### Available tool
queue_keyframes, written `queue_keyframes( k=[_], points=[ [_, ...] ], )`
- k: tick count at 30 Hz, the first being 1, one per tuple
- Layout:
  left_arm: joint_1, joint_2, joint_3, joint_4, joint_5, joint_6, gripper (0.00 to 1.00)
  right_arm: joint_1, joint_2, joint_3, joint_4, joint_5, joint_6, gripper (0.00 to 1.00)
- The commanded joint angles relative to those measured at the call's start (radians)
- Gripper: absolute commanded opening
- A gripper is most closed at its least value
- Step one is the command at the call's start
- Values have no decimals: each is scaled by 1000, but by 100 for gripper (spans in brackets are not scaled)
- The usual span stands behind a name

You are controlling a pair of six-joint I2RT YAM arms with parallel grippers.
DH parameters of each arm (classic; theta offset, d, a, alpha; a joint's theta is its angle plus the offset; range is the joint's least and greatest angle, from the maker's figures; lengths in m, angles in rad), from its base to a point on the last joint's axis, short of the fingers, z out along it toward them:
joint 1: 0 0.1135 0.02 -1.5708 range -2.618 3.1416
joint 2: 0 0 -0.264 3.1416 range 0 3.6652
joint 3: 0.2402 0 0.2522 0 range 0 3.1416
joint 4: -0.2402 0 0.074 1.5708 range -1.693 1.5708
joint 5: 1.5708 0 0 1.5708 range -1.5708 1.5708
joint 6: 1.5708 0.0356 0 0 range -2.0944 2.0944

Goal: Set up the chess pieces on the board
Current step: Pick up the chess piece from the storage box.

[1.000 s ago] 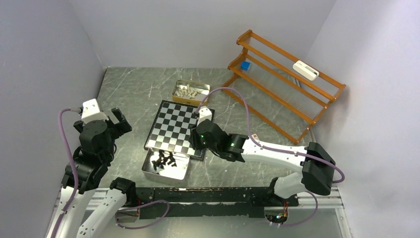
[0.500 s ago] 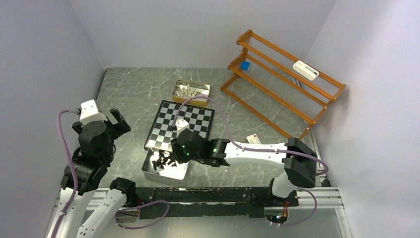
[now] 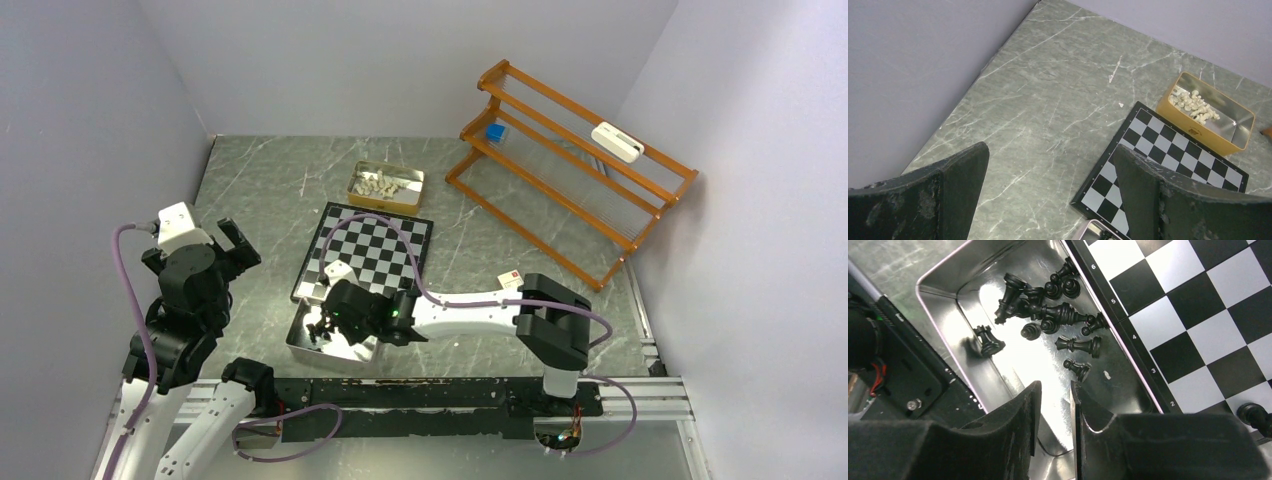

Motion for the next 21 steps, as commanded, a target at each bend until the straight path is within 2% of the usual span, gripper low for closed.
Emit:
queue_keyframes(
  k=[1,13,21],
  points=[
    [-6,-9,29,-16,-29,-11,100,4,40,46,-30,44,-22,31],
    [-7,-7,29,-17,-33,-15,100,5,130,99,-90,95,-10,28],
    [-7,-8,29,-19,-37,-17,100,6,149,85,-64,92,5,27]
  ],
)
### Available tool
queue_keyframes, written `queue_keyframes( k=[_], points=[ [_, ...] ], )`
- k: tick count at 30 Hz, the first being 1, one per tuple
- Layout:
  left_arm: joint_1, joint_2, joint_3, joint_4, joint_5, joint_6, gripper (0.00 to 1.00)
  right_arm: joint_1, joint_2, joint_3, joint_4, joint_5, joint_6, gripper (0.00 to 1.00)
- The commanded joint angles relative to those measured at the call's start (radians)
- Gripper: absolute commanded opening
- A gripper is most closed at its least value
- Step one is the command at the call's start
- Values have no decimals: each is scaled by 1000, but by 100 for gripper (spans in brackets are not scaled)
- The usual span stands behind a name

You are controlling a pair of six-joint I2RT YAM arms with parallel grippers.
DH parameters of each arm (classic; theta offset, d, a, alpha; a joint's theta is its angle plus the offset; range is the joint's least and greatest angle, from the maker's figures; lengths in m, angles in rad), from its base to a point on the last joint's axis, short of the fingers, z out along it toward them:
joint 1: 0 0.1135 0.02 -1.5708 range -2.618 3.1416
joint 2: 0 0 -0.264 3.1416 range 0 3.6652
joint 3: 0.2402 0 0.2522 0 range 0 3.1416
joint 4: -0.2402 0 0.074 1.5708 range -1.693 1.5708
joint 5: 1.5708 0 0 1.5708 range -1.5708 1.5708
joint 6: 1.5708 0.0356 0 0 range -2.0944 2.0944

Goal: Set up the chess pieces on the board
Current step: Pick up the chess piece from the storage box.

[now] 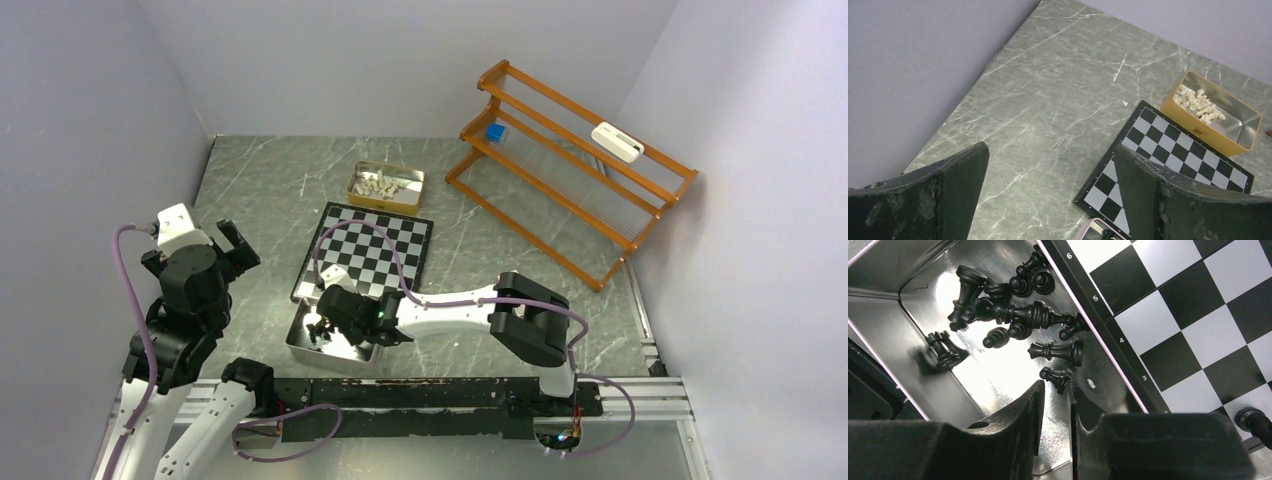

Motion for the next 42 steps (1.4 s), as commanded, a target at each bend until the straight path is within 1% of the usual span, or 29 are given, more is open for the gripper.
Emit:
queue_keyframes(
  k=[1,10,16,21,27,38,39,42],
  points=[
    [-7,-9,28,0,-22,-7,100,4,21,8,13,20,18,27],
    [-7,-10,27,2,-20,-7,100,4,41,5,2,31,44,23],
    [-7,-10,24,7,-12,-3,100,4,0,-33,43,44,44,14],
    [-7,-8,22,11,-4,0,100,4,-24,-57,63,53,48,9],
    [-7,-3,5,45,43,30,100,4,-72,-92,93,45,43,6],
    [-22,14,0,55,155,38,100,-14,-184,-145,135,22,62,5],
    [-23,16,2,49,172,27,100,-20,-200,-154,141,12,68,5],
    [-23,18,-4,45,281,2,100,-46,-261,-195,174,-18,91,5]
  ],
)
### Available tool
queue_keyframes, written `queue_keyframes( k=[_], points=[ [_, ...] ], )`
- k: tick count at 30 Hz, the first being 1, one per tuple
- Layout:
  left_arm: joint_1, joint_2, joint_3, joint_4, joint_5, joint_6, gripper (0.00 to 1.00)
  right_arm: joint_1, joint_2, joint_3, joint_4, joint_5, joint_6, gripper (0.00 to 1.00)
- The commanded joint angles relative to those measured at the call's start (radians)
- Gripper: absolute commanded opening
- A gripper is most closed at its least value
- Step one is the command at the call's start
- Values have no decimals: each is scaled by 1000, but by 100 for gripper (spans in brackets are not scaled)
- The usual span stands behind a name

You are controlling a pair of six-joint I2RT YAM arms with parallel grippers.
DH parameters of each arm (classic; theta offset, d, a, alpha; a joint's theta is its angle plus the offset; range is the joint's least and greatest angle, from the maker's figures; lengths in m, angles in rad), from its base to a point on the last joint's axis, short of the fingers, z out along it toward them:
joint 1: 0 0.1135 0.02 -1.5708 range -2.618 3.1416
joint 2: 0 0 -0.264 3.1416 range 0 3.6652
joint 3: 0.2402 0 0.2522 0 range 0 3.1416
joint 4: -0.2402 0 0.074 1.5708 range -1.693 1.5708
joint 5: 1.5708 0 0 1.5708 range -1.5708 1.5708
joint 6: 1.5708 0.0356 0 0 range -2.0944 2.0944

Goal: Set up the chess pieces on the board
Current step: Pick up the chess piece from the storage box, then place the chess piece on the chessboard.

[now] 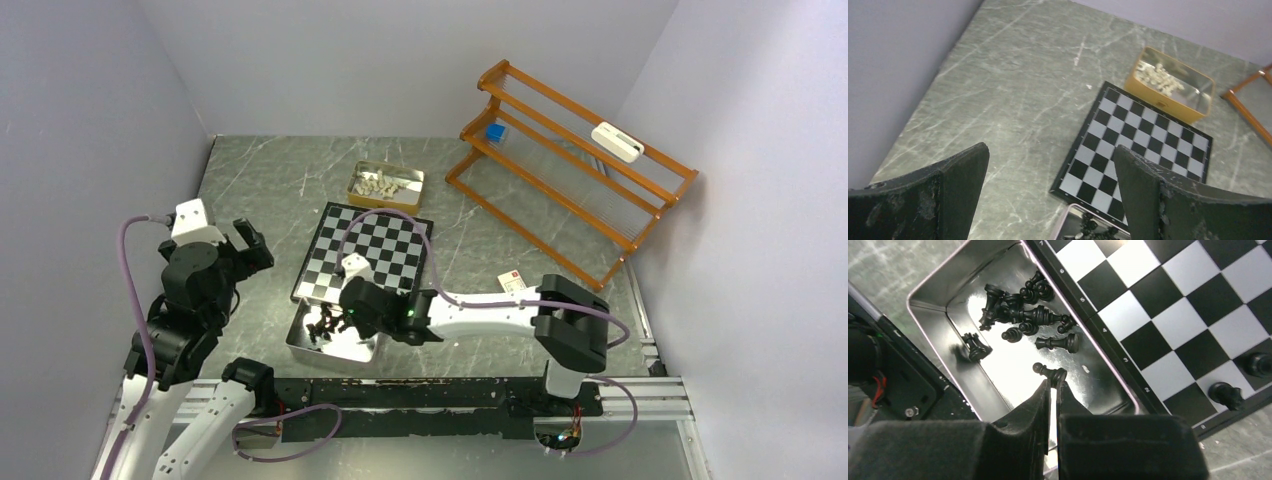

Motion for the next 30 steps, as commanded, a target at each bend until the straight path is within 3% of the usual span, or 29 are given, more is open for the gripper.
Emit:
queue_keyframes(
  k=[1,11,13,18,23,30],
  points=[
    [-8,6,-7,18,178,-31,100,-41,-110,-64,78,-28,46,5],
    [-8,-8,-71,85,596,-141,100,-172,-359,-236,208,-140,160,5],
    [-8,5,-88,123,714,-154,87,-186,-395,-258,222,-141,185,5],
    [-8,20,-140,217,871,-182,79,-199,-444,-278,245,-111,226,6],
    [-8,61,-204,318,1010,-239,58,-203,-475,-281,258,-95,256,6],
    [-8,116,-252,405,1110,-312,49,-204,-495,-294,289,-88,285,6]
  ],
)
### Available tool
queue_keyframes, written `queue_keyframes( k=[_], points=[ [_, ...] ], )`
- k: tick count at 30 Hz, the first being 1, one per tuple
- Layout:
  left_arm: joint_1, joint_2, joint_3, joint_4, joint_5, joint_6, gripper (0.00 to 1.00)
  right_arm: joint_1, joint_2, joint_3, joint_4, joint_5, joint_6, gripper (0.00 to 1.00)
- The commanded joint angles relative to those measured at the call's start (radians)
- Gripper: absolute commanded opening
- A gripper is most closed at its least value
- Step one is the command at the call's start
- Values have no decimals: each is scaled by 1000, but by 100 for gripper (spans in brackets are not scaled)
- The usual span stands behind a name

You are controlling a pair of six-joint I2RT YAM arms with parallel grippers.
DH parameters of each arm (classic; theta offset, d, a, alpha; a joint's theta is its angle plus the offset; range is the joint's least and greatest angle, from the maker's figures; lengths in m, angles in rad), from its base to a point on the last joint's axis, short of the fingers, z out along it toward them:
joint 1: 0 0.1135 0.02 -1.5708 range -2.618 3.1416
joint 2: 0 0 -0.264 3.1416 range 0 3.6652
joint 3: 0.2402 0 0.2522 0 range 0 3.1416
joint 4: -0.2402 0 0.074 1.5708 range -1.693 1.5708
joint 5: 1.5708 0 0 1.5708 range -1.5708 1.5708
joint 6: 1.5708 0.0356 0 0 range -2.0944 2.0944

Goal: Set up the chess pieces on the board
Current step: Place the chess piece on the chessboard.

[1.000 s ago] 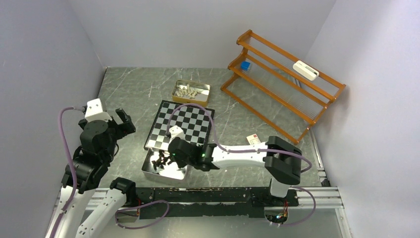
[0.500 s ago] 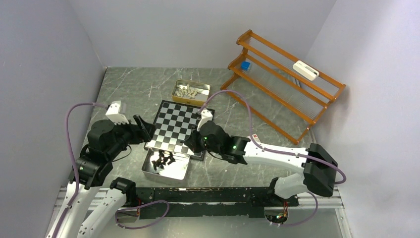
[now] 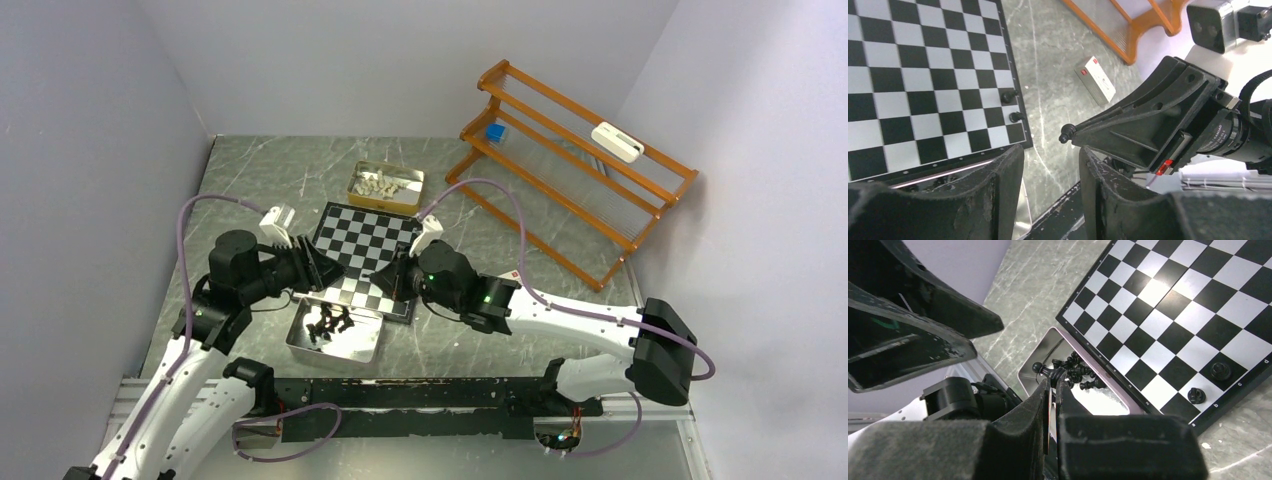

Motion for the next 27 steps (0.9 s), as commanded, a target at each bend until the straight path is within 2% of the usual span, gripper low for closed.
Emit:
queue_keyframes(
  k=[1,11,19,23,27],
  points=[
    [-5,15,-33,132,134,-81,49,-5,-24,-17,52,32,39,6],
    [-5,59,-104,246,229,-163,46,-6,-18,-18,83,16,50,6],
    [-5,92,-114,303,234,-186,41,-6,-21,-33,108,0,61,6],
    [-5,112,-121,342,241,-204,36,-5,-15,-38,114,-7,68,6],
    [-5,118,-118,329,246,-202,35,-5,-20,-47,125,1,75,6]
  ],
)
